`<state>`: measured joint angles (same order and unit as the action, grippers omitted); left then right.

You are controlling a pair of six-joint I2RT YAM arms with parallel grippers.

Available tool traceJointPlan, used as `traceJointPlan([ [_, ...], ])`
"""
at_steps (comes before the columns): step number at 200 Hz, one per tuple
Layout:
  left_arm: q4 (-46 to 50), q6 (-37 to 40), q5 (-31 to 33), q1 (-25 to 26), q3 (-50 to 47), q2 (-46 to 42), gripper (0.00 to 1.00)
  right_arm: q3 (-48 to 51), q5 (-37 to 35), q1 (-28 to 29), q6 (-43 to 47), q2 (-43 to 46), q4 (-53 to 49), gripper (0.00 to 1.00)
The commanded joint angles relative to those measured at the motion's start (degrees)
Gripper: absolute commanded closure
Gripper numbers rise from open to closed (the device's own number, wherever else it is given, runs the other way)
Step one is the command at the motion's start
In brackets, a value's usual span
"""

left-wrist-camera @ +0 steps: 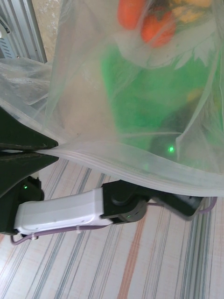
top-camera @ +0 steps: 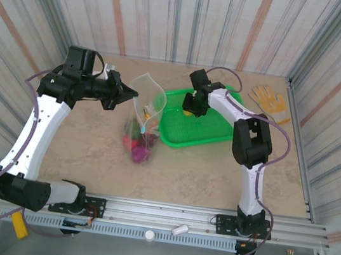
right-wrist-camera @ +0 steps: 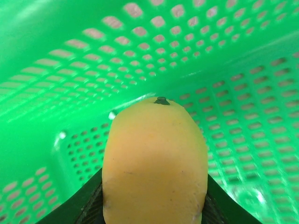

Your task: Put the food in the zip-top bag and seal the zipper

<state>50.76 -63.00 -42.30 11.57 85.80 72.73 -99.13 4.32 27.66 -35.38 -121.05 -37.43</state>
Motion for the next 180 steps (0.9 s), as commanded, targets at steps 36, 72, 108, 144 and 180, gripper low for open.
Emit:
traceJointPlan([
  [36,-0.07,1.09,-0.23,0.54,-0.54,-2.07,1.0,5.72,3.54,-0.33,5.39,18.99,4.8,0.69],
  [72,-0.2,1.2,0.09,1.0,-0.13,-2.31,1.0,3.57,13.07,1.16,6.69,27.34,7.95,0.68],
  [108,-0.04,1.58,0.54,1.08,-0.37,-2.68,1.0,-2.01,12.14,9.3,13.15,29.78,6.22,0.67],
  [144,-0.03,1.83,0.82,1.19,-0.91,-3.01,1.0,-5.47,13.8,15.49,14.24,27.14,5.44,0.67],
  [180,0.22,2.25,1.08,1.17,-0.28,-3.06,1.0,-10.72,12.74,18.65,15.86,21.68,-1.48,0.67],
])
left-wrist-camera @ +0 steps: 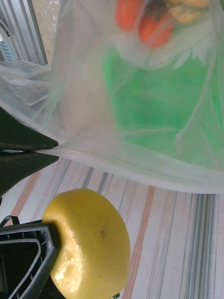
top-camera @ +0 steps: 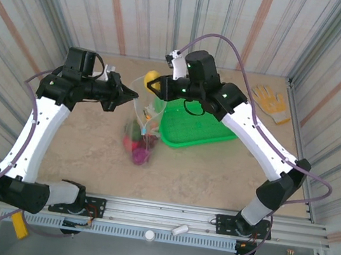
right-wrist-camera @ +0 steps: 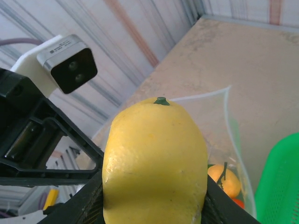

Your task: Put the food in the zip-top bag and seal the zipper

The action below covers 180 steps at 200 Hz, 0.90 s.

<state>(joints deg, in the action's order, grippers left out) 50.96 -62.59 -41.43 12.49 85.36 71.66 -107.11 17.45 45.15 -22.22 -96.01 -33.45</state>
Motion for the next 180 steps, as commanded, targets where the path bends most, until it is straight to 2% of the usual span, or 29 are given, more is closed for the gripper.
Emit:
traceJointPlan([
  [1,0.02,1.84,0.21,0.25,0.15,-1.98,1.0,-2.79,-0.48,1.21,2.7,-3.52,-5.6,0.67],
  [56,0.72,2.73,0.99,0.27,1.13,-2.16,1.0,-4.32,-1.66,2.66,2.83,-8.02,-11.48,0.67],
  [109,0.85,3.32,1.0,-0.36,1.13,-2.45,1.0,-15.1,-4.8,4.88,6.38,-16.32,-22.32,0.63],
  [126,0.9,3.34,0.94,-0.54,0.95,-2.55,1.0,-15.58,-3.65,5.19,6.4,-17.19,-22.15,0.56],
  [143,0.9,3.35,1.0,-0.67,0.69,-2.66,1.0,-15.59,-3.15,5.46,6.49,-17.4,-21.77,0.41],
  [155,0.85,3.34,0.91,-0.76,0.53,-2.75,1.0,-15.57,-3.16,5.48,6.44,-17.37,-21.74,0.34],
  [180,-0.12,2.61,0.36,-0.8,-0.81,-2.8,1.0,-15.21,-3.22,5.31,6.57,-16.82,-21.55,0.31],
])
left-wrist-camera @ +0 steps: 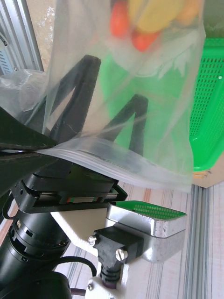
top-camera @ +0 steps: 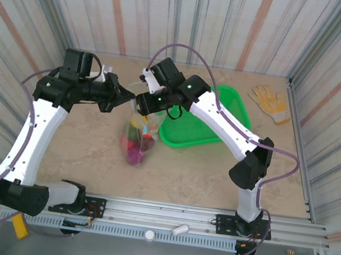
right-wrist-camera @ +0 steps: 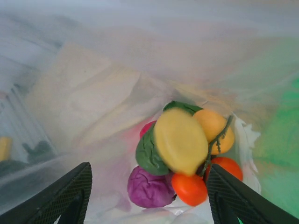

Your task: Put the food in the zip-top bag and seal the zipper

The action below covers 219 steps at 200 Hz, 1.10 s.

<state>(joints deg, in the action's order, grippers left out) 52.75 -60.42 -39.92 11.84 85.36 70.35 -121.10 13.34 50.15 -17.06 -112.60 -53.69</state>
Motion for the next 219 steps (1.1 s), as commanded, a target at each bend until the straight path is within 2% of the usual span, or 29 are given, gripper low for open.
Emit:
traceJointPlan([
  [1,-1.97,0.42,-1.23,-0.15,-0.9,-1.51,1.0,-1.19,0.89,0.3,1.41,-0.2,-1.32,0.31],
  [93,-1.99,0.87,1.18,-0.15,-2.02,-2.41,1.0,-0.45,-0.74,-2.32,0.61,7.59,2.12,0.32],
  [145,-2.8,0.83,2.51,0.11,-4.06,-3.15,1.0,0.46,-12.16,-4.9,-0.66,14.29,1.0,0.35],
  [165,-1.72,1.9,5.04,0.36,-3.39,-4.04,1.0,6.22,-15.89,-6.6,-1.13,18.19,0.17,0.4],
  [191,0.07,3.33,8.16,0.46,-1.78,-5.28,1.0,20.36,-23.61,-8.26,-1.18,24.72,0.17,0.52],
  [219,0.04,3.83,8.36,0.8,-1.16,-5.21,1.0,33.24,-24.44,-10.68,-3.16,29.69,-0.97,0.61],
])
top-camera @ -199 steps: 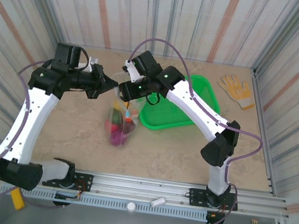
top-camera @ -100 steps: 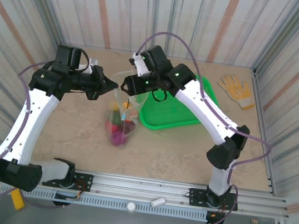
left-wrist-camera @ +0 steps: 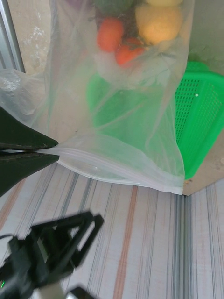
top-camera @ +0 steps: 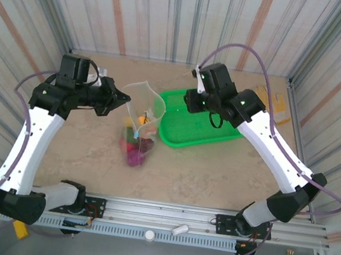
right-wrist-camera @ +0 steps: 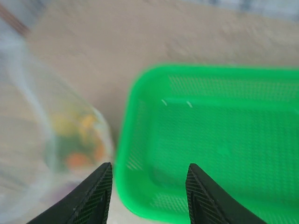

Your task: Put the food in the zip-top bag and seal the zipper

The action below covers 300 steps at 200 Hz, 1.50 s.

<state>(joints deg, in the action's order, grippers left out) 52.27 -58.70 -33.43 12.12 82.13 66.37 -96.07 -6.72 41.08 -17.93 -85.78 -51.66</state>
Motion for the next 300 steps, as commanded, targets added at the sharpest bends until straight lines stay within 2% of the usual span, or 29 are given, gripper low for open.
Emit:
traceJointPlan([
  [1,0.49,2.1,1.87,0.53,2.03,-1.19,1.0,8.55,-4.27,-1.66,-2.33,2.97,-3.09,0.61],
  [33,-0.45,2.01,2.12,0.92,1.63,-1.08,1.0,20.1,1.7,-2.85,-4.4,4.13,-2.34,0.7],
  [60,-1.44,1.95,1.67,1.15,1.65,-0.76,1.0,27.2,8.75,-2.91,-5.01,0.5,2.67,0.79],
  [74,-1.51,2.26,0.84,1.32,1.76,-0.5,1.0,27.57,11.13,-3.24,-4.93,-3.21,4.41,0.82],
  [105,-1.54,2.9,0.76,1.75,0.98,-0.71,1.0,23.36,12.93,-3.54,-4.33,-11.13,8.8,0.83],
  [127,-1.51,3.32,0.74,2.03,-0.09,-0.97,1.0,16.56,12.17,-4.92,-3.66,-17.06,10.28,0.8],
  [146,-1.56,4.18,0.77,2.45,-1.46,-1.17,1.0,11.58,7.97,-6.49,-3.69,-21.73,12.08,0.75],
  [157,-1.18,4.99,0.22,2.42,-2.31,-1.24,1.0,9.5,8.98,-7.04,-3.69,-23.07,13.12,0.71],
  [175,0.94,7.36,0.29,2.47,-3.29,-1.22,1.0,10.43,12.3,-6.46,-3.16,-18.82,17.94,0.63],
  [190,3.85,11.37,4.21,2.51,-3.45,-1.58,1.0,12.73,10.27,-4.79,-0.28,-12.36,21.97,0.58],
  [211,3.29,12.54,5.19,2.55,-5.14,-2.47,0.89,15.73,8.19,-3.4,7.8,-3.74,25.54,0.55],
  [227,1.79,15.66,3.74,2.73,-5.75,-1.66,0.9,18.24,9.21,-2.67,17.0,1.83,28.4,0.52],
  [241,0.95,18.3,3.04,2.73,-5.86,-1.07,0.88,20.51,7.6,0.18,30.45,5.7,30.2,0.49],
  [261,-4.05,20.44,0.33,2.51,-7.82,-2.15,0.76,20.73,7.94,4.76,47.55,8.26,27.49,0.46],
  [270,-6.05,21.18,-1.18,2.52,-8.56,-2.64,0.66,20.27,10.03,6.34,52.55,8.97,25.03,0.46],
  [282,-8.5,21.96,-2.8,2.62,-9.33,-3.2,0.63,20.28,12.13,8.3,58.66,9.93,22.9,0.46],
  [300,-8.94,24.05,-0.74,2.9,-9.4,-4.18,0.52,20.75,14.9,10.68,66.63,10.46,20.06,0.44],
])
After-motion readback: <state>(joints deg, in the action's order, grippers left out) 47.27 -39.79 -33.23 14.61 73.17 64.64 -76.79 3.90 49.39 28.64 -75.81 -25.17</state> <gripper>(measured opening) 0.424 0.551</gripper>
